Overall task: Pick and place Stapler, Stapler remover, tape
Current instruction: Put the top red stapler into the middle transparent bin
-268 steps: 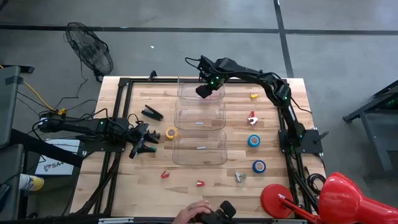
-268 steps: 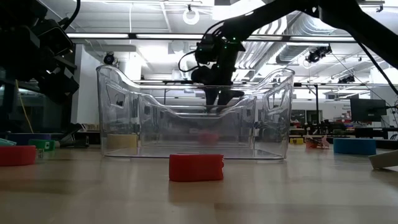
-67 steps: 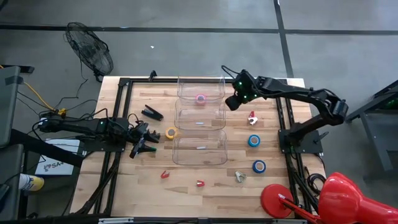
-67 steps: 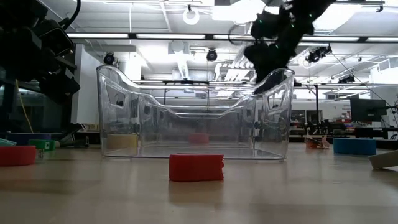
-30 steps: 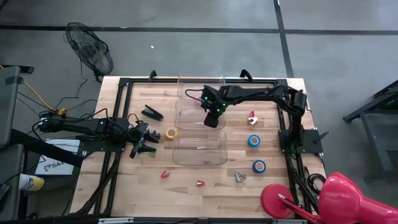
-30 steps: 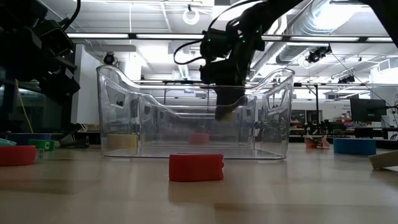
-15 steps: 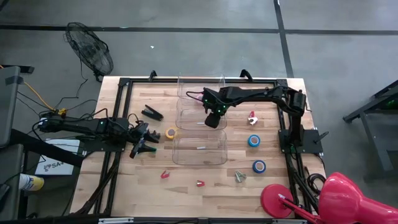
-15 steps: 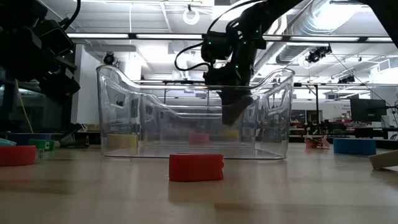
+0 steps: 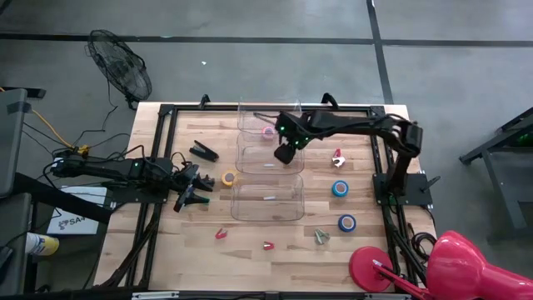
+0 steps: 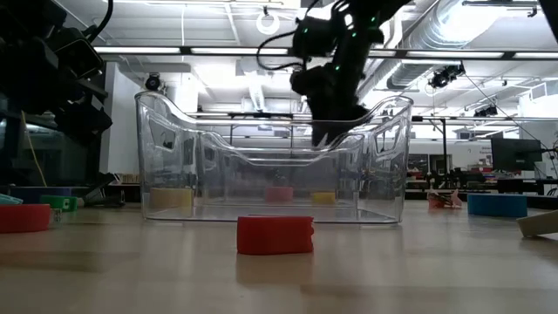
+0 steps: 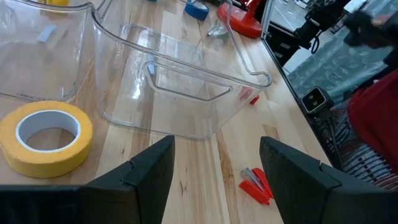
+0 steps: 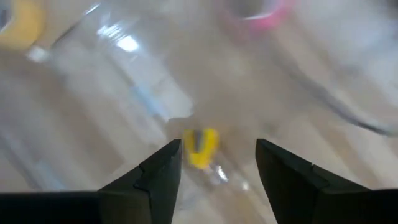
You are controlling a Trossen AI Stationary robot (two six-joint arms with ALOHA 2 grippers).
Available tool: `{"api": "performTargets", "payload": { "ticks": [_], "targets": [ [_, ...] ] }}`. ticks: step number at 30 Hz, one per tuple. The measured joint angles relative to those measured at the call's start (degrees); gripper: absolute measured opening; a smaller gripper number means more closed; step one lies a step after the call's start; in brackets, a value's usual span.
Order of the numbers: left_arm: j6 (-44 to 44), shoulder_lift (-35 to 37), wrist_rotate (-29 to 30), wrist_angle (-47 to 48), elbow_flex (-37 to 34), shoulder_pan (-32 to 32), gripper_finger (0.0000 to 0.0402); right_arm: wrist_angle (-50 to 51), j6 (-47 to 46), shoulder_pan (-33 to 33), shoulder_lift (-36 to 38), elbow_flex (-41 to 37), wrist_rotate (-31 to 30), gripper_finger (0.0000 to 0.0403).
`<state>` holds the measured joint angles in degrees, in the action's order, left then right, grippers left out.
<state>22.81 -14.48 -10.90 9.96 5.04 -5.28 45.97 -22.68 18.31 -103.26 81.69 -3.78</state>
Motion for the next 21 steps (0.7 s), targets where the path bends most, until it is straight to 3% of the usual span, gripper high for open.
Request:
{"api": "performTargets", "payload": {
  "ticks": [7,10,14,21],
  "targets": [
    [0.0,0.0,0.0,0.0,0.0,0.0,0.0231,15.2,-21.4,3.0,4.6,0.0,-17.5,0.0198],
    [0.0,0.0,0.0,0.0,0.0,0.0,0.0231,22.9,-26.8,4.0,5.0,0.0,-21.8,0.0201],
    [0.0,0.0,0.0,0.0,0.0,0.0,0.0231,28.4,-31.2,4.6,5.2,-1.4,-23.3,0.0202],
    [0.0,0.0,0.0,0.0,0.0,0.0,0.0231,20.8,-35.1,4.6,9.6,-14.1,-18.2,0.0202]
  ]
}}
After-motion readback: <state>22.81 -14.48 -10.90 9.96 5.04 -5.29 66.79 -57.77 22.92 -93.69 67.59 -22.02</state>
